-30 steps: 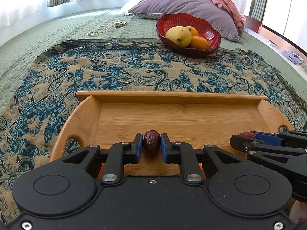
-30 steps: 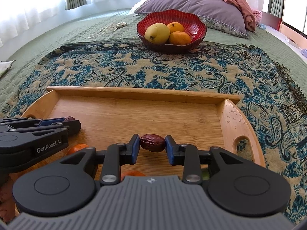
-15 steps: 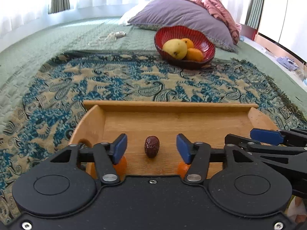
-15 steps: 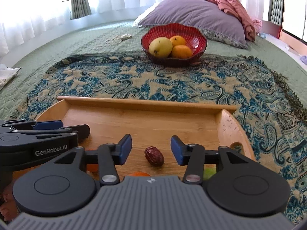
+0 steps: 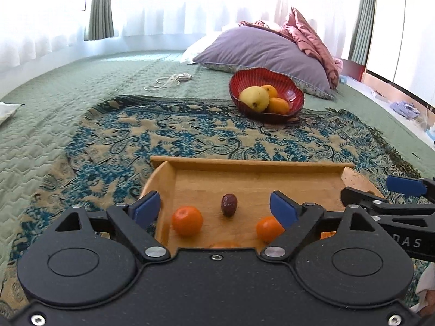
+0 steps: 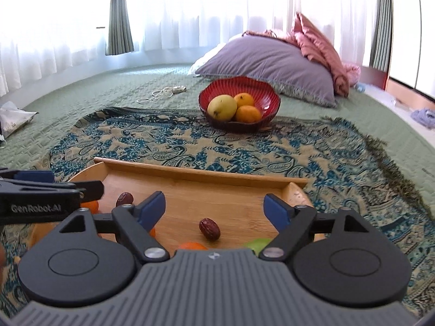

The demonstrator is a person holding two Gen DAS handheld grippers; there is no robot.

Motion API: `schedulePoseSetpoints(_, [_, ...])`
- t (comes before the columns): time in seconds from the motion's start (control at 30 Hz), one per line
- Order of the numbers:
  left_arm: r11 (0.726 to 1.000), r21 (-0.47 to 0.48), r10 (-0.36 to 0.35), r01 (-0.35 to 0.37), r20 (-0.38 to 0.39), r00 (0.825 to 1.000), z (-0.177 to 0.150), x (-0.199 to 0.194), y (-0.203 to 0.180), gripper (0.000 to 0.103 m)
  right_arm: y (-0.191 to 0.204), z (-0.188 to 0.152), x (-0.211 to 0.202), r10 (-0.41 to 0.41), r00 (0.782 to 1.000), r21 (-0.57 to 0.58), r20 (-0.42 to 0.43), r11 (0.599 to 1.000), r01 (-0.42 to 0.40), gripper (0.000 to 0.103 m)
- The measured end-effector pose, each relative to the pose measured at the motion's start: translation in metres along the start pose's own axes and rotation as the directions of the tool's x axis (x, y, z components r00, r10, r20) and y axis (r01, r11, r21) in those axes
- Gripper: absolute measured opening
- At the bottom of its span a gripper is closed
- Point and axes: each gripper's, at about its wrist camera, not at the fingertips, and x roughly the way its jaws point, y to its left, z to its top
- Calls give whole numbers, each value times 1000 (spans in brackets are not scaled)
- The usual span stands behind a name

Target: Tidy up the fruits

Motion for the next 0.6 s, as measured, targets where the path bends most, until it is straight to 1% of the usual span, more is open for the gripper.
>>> schedulePoseSetpoints(0.13, [1000, 9, 0, 0, 25, 1000, -15, -21, 0, 93, 1, -11, -18, -8, 999, -11, 37, 1000, 8, 93])
schedulePoseSetpoints(0.37, [1000, 24, -9, 8, 43, 999, -44, -50, -7, 96, 4, -34, -44, -16, 996, -38, 86, 999, 20, 102])
schedulePoseSetpoints(0.6, [1000, 6, -11, 11, 35, 999, -75, -69, -10, 97, 6, -59, -63, -24, 994, -53, 107, 998, 30, 103])
